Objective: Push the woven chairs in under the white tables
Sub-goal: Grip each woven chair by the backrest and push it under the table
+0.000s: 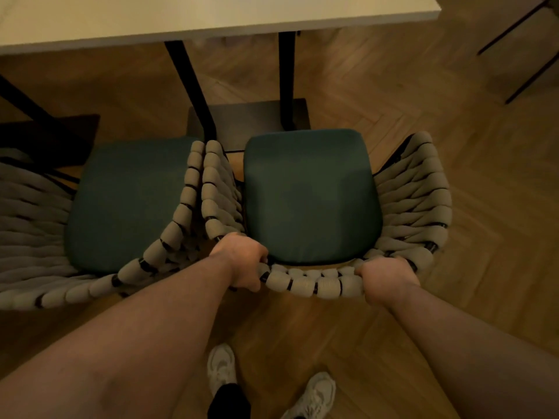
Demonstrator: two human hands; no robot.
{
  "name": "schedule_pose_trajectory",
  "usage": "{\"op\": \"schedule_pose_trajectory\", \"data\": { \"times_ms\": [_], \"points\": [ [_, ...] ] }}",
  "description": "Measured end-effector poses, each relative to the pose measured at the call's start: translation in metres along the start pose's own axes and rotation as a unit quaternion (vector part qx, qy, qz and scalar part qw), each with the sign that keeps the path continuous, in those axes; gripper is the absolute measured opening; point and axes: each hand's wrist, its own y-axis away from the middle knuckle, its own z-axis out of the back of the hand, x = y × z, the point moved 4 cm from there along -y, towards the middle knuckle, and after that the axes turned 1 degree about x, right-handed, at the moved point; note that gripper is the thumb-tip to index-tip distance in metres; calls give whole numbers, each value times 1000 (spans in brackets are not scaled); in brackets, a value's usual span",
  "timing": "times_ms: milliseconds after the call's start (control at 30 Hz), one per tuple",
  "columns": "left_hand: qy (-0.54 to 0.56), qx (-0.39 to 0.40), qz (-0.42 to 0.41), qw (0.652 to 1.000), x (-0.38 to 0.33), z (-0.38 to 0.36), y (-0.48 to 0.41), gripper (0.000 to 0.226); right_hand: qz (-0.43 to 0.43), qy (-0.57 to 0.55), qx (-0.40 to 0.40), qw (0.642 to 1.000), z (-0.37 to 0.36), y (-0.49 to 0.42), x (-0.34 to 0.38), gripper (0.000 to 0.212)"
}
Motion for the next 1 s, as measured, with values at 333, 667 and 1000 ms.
{"op": "schedule_pose_trajectory", "data": {
  "times_ms": [333, 667, 1000],
  "points": [
    [-13, 20, 9, 1000, 6, -5, -5, 42, 0, -6, -31, 1000, -4, -2, -1, 24],
    [28, 154, 5, 988, -8, 18, 4, 64, -11, -112, 22, 993, 22, 40, -15, 38],
    [148, 82, -49, 984, -71, 81, -8, 60, -130, -248, -42, 959, 55, 96, -112, 31]
  ]
}}
